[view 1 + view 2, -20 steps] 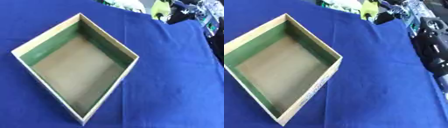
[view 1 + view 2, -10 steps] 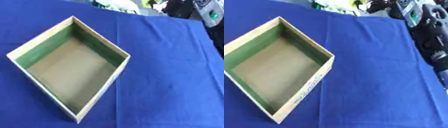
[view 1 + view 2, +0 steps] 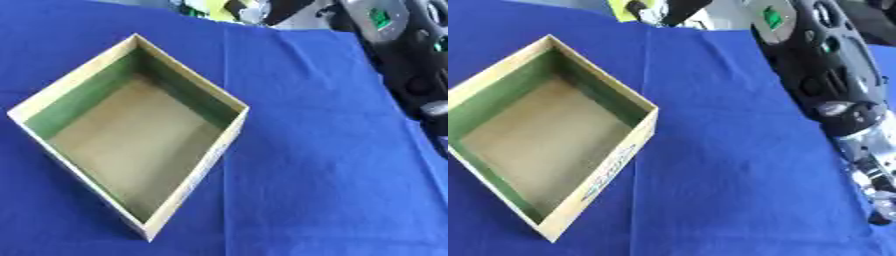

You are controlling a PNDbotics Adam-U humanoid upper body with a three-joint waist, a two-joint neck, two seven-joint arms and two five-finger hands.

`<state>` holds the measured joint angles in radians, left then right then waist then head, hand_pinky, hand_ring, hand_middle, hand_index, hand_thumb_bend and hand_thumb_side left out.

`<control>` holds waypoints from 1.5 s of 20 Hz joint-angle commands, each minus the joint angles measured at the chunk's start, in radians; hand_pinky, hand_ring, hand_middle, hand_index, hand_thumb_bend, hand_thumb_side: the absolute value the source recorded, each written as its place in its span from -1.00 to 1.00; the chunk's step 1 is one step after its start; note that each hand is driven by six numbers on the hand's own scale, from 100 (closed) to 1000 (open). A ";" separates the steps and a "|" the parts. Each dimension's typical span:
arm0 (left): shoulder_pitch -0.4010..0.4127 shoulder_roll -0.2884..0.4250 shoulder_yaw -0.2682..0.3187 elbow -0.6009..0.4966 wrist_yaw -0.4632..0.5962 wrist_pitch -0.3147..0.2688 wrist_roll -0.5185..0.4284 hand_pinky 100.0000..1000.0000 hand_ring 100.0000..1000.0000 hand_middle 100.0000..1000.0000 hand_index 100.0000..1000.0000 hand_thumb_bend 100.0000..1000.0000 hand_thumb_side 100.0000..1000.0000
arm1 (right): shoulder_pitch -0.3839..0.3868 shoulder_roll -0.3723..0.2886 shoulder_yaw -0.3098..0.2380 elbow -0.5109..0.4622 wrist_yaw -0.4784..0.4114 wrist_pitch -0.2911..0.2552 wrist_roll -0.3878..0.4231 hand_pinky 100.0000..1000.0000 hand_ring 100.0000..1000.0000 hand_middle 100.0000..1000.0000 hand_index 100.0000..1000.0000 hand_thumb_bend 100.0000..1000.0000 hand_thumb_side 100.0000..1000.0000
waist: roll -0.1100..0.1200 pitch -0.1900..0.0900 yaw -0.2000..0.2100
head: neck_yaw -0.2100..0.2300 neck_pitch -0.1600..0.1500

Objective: Pick up objects on the table and place them in the box.

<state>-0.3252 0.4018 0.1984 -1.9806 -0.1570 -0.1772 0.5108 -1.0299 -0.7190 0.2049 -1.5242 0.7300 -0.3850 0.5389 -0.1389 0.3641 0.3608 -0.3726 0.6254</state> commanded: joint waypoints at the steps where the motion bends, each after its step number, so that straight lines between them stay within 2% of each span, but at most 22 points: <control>1: -0.010 0.050 0.024 -0.019 0.006 -0.025 0.056 0.36 0.43 0.68 0.28 -0.60 0.56 | -0.014 0.061 0.007 -0.060 0.026 -0.001 0.022 0.33 0.27 -0.27 -0.02 -1.00 0.17 | 0.016 -0.029 0.003 | 0.002 0.011; 5: -0.010 0.065 0.031 -0.019 0.005 -0.040 0.075 0.35 0.43 0.67 0.28 -0.59 0.54 | 0.001 0.122 0.026 -0.085 0.044 -0.006 0.043 0.30 0.26 -0.26 -0.02 -1.00 0.19 | 0.017 -0.035 0.007 | 0.004 0.015; 11: -0.008 0.068 0.031 -0.019 0.000 -0.041 0.071 0.35 0.43 0.67 0.28 -0.60 0.55 | 0.031 0.194 0.065 -0.071 0.033 -0.021 0.093 0.27 0.26 -0.25 -0.01 -1.00 0.23 | 0.012 -0.041 0.010 | 0.012 0.021; 20: -0.013 0.063 0.025 -0.019 0.001 -0.037 0.050 0.35 0.43 0.67 0.28 -0.60 0.56 | 0.050 0.274 0.136 0.012 0.040 -0.058 0.156 0.22 0.26 -0.23 0.01 -1.00 0.28 | 0.009 -0.044 0.023 | 0.003 0.026; 25: -0.014 0.064 0.025 -0.019 0.002 -0.039 0.047 0.35 0.43 0.67 0.28 -0.60 0.56 | 0.055 0.290 0.145 0.035 0.048 -0.070 0.160 0.21 0.26 -0.22 0.03 -1.00 0.28 | 0.008 -0.044 0.025 | 0.000 0.026; 27: -0.019 0.061 0.021 -0.019 0.003 -0.040 0.042 0.35 0.43 0.67 0.28 -0.61 0.56 | 0.072 0.318 0.160 0.065 0.060 -0.067 0.169 0.22 0.28 -0.19 0.06 -1.00 0.23 | 0.007 -0.044 0.035 | -0.010 0.025; 28: -0.020 0.059 0.020 -0.019 0.004 -0.040 0.040 0.35 0.43 0.67 0.28 -0.61 0.56 | 0.075 0.334 0.163 0.085 0.071 -0.065 0.170 0.22 0.28 -0.18 0.07 -1.00 0.30 | 0.007 -0.044 0.038 | -0.013 0.026; 30: -0.022 0.056 0.020 -0.019 0.005 -0.041 0.037 0.35 0.43 0.67 0.28 -0.61 0.56 | 0.081 0.360 0.166 0.122 0.097 -0.068 0.166 0.25 0.31 -0.14 0.11 -1.00 0.31 | 0.008 -0.045 0.045 | -0.020 0.026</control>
<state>-0.3347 0.4372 0.2179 -1.9806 -0.1538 -0.2162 0.5518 -0.9358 -0.3647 0.3726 -1.4125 0.8098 -0.4427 0.6963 -0.1411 0.3436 0.4057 -0.3854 0.6493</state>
